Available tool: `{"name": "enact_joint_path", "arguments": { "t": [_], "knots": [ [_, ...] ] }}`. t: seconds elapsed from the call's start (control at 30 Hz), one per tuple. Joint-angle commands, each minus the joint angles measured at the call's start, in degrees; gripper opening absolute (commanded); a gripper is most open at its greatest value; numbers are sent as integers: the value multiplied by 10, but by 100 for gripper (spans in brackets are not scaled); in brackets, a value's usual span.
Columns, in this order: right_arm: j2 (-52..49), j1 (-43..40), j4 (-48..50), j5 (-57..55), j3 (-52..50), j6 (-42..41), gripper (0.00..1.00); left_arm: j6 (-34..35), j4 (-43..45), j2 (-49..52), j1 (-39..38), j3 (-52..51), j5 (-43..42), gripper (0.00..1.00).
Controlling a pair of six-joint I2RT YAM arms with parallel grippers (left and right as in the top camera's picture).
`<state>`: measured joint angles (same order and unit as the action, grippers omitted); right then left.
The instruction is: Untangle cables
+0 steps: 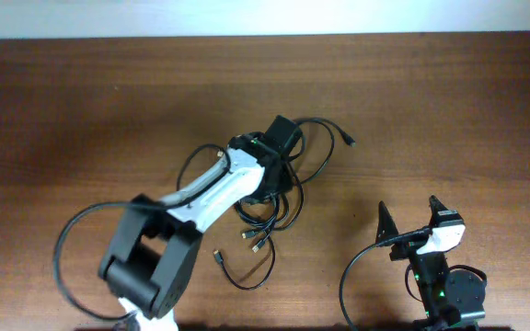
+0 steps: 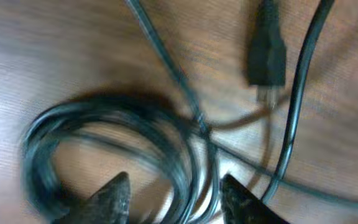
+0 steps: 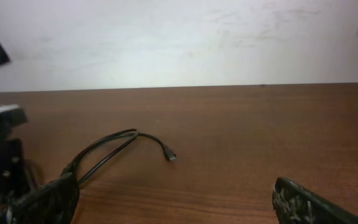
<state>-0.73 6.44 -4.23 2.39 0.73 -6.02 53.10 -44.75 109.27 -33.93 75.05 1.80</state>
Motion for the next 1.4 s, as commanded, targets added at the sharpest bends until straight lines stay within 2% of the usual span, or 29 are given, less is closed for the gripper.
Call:
{"name": "enact_joint_path", "arguments": {
  "t": [0.0, 0.03, 0.07, 0.1, 0.13, 0.17, 0.23, 0.3, 0.33, 0.37, 0.4, 0.43, 0.47, 0.5, 0.53, 0.57, 0.6, 0.67, 0.7, 0.83, 0.9, 0.97, 1.1, 1.17, 1.2, 1.27, 1.3, 1.33, 1.37],
  "knots": [
    [2, 3, -1, -3, -4, -2, 99, 13, 18, 42, 2, 0, -1, 28],
    [2, 3, -1, -3, -4, -2, 98, 13, 23, 47, 2, 0, 0, 6],
    [2, 3, -1, -3, -4, -2, 98, -28, 40, 45, 4, 2, 1, 0],
    [2, 3, -1, -3, -4, -2, 98, -156, 48, 36, 10, 30, -10, 0],
    [2, 3, -1, -3, -4, -2, 99, -249, 31, 23, 13, 69, -45, 0],
    [2, 3, -1, -3, -4, -2, 98, -285, -2, 1, 16, 113, -75, 0],
    [2, 3, -1, -3, -4, -2, 98, -288, -25, -34, 14, 152, -87, 0],
    [2, 3, -1, -3, -4, -2, 99, -288, -25, -62, 13, 153, -95, 23],
    [2, 3, -1, -3, -4, -2, 99, -288, -29, -61, 13, 153, -95, 27],
    [2, 3, -1, -3, -4, -2, 99, -287, -34, -61, 13, 149, -96, 61],
    [2, 3, -1, -3, -4, -2, 98, -283, -42, -61, 13, 149, -96, 82],
    [2, 3, -1, -3, -4, -2, 99, -283, -47, -61, 13, 149, -96, 87],
    [2, 3, -1, -3, -4, -2, 98, -283, -56, -61, 13, 149, -95, 84],
    [2, 3, -1, -3, -4, -2, 98, -283, -65, -61, 13, 149, -88, 75],
    [2, 3, -1, -3, -4, -2, 99, -283, -71, -61, 13, 149, -59, 60],
    [2, 3, -1, -3, -4, -2, 98, -253, -73, -61, 13, 147, -23, 52],
    [2, 3, -1, -3, -4, -2, 98, -174, -73, -61, 14, 138, 25, 37],
    [2, 3, -1, -3, -4, -2, 98, 6, -57, -46, 14, 120, 62, 48],
    [2, 3, -1, -3, -4, -2, 99, 52, -46, -36, 14, 120, 62, 42],
    [2, 3, -1, -3, -4, -2, 99, 91, 26, 50, 14, 120, 60, 25],
    [2, 3, -1, -3, -4, -2, 98, 178, 34, 96, 15, 120, 60, 25],
    [2, 3, -1, -3, -4, -2, 98, 230, 42, 120, 15, 120, 60, 24],
    [2, 3, -1, -3, -4, -2, 98, 241, 85, 125, 17, 120, 56, 20],
    [2, 3, -1, -3, -4, -2, 99, 240, 103, 125, 19, 120, 33, 24],
    [2, 3, -1, -3, -4, -2, 99, 240, 103, 125, 22, 121, 7, 14],
    [2, 3, -1, -3, -4, -2, 99, 208, 103, 119, 43, 126, -163, 0],
    [2, 3, -1, -3, -4, -2, 99, 177, 103, 115, 57, 131, -230, 0],
    [2, 3, -1, -3, -4, -2, 98, 169, 102, 112, 64, 131, -241, 2],
    [2, 3, -1, -3, -4, -2, 99, 164, 100, 113, 72, 131, -191, 15]
  ]
}}
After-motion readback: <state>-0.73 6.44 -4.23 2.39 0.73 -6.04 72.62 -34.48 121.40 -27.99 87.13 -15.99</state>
